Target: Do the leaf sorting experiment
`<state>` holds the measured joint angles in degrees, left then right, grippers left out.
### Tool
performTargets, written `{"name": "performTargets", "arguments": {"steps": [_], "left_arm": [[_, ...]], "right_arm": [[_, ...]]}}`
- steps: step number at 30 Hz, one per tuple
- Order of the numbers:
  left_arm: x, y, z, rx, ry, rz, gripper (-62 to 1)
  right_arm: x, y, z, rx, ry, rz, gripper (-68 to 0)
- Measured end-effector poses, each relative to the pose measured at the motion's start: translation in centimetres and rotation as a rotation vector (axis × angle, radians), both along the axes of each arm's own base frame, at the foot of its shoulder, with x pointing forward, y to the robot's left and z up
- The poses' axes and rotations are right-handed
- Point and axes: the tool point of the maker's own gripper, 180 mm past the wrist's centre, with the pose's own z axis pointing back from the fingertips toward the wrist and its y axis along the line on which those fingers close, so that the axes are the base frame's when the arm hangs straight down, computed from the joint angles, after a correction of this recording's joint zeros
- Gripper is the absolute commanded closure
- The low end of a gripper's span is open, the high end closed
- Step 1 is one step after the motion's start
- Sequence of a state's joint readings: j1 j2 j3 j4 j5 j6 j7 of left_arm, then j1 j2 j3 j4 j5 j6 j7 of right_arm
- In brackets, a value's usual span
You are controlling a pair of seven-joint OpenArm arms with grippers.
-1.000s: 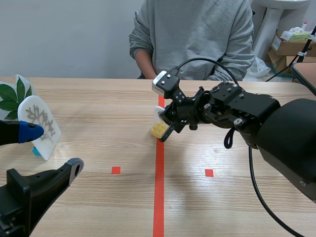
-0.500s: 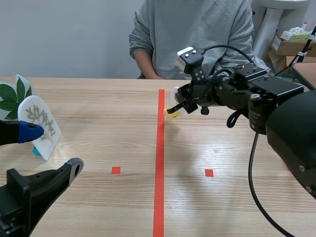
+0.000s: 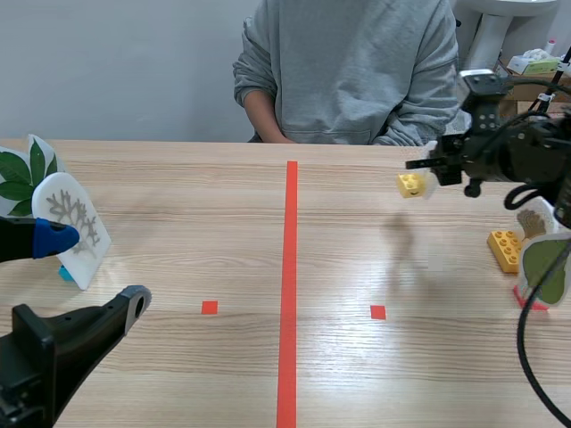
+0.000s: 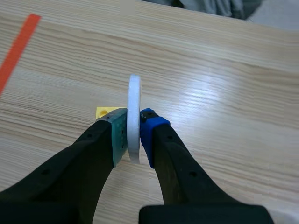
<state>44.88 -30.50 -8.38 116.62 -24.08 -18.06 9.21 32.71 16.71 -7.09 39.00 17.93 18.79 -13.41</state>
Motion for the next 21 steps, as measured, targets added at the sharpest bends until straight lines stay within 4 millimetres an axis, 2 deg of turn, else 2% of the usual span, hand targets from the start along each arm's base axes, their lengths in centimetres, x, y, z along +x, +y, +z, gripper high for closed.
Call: {"name": "performTargets", "arguments": {"steps": [4,8,11,17,19,21], "left_arm": [[0.0,0.0,0.0,-0.001,0.000,0.000,-56.8],[0.0,0.0,0.0,-0.001,0.000,0.000,-56.8],[0.0,0.0,0.0,-0.005,0.001,0.001,-56.8],[0.0,0.0,0.0,-0.004,0.001,0.001,-56.8],[0.0,0.0,0.0,-0.004,0.001,0.001,-56.8],[0.0,0.0,0.0,-0.004,0.001,0.001,-56.8]], "right_arm": [[-2.1,-4.0,-1.5,0.023,0.032,-0.093,-1.3],[-4.0,-6.3,-2.9,0.056,0.059,-0.166,-1.3],[-4.6,-6.7,-3.4,0.071,0.067,-0.183,-1.3],[-4.6,-6.4,-3.5,0.077,0.067,-0.181,-1.4],[-4.6,-6.4,-3.6,0.077,0.068,-0.180,-4.0],[-4.6,-6.5,-3.5,0.076,0.067,-0.184,-9.9]]}}
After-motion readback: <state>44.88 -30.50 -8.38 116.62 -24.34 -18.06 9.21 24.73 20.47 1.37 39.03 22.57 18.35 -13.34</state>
